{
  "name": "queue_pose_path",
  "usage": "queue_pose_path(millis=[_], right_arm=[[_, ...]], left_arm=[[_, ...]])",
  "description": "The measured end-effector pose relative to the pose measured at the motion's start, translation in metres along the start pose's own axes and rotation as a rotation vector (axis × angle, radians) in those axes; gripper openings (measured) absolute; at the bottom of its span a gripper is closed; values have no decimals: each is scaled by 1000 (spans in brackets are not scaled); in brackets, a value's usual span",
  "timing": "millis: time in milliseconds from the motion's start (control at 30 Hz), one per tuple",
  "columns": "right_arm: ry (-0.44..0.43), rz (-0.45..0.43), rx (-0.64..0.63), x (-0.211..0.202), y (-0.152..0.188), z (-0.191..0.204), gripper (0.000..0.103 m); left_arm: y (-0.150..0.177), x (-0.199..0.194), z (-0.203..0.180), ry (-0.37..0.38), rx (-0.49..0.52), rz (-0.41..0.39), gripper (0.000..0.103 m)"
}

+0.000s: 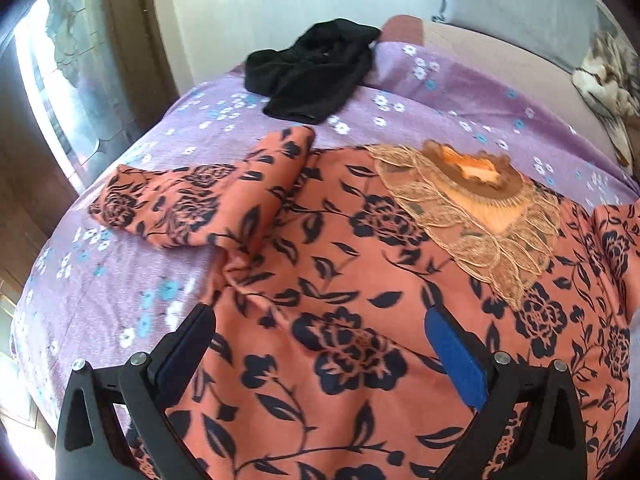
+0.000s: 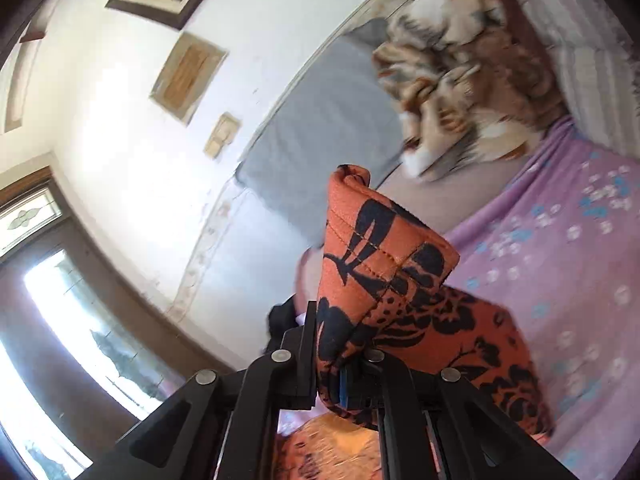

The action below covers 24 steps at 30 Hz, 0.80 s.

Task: Fold small clothes

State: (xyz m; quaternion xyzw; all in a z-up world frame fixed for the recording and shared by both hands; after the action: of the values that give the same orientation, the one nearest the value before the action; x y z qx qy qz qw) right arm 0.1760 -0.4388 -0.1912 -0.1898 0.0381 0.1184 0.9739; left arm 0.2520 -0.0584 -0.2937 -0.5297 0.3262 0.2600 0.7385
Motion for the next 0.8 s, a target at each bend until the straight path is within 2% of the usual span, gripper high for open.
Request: queue_pose_path(millis=[133,200,233,300,400,533,600,633,667,800], right_arm=[[-64,221,21,74,89,21,15],[-66,352,76,103,127,18,63],[-85,376,126,107,139,15,97],[-109,370,134,108,151,14,99],[-61,354,72,101,152,11,99],[136,314,2,85,141,-7,96],[228,290,-18,73,132,-22,84],[263,283,-11,67,126,-30,79],[284,278,1,59,121,-37,75],[363,278,-17,24,118,-58,74]], left_arm=[[6,2,32,-67,-36,-10,103],[9,5,43,-81,-43,-3,103],[11,5,48,-82,-50,0,103],[12,6,57,-76,-74,-1,103],[10,2,64,-53,-111,-23,103],[-1,6,57,-15,-119,-39,103],[-8,10,56,13,-121,-34,96],[-10,11,61,2,-134,-30,88],[-12,12,70,-16,-163,-26,87],[0,23,130,-68,-378,28,87]])
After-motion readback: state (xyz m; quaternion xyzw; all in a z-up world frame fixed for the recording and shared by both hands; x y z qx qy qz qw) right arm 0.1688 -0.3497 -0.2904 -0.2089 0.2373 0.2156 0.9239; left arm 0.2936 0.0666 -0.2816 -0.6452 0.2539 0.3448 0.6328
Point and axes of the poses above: each gripper's, at about its wrist camera, not at the fingertips, and x roughly the way its jaws point, z to its left, y to its underside, the point moved 4 cm from there along x, roughly the way its jaws point, and after that the axes turned 12 degrees about x, right-handed, at the moved point
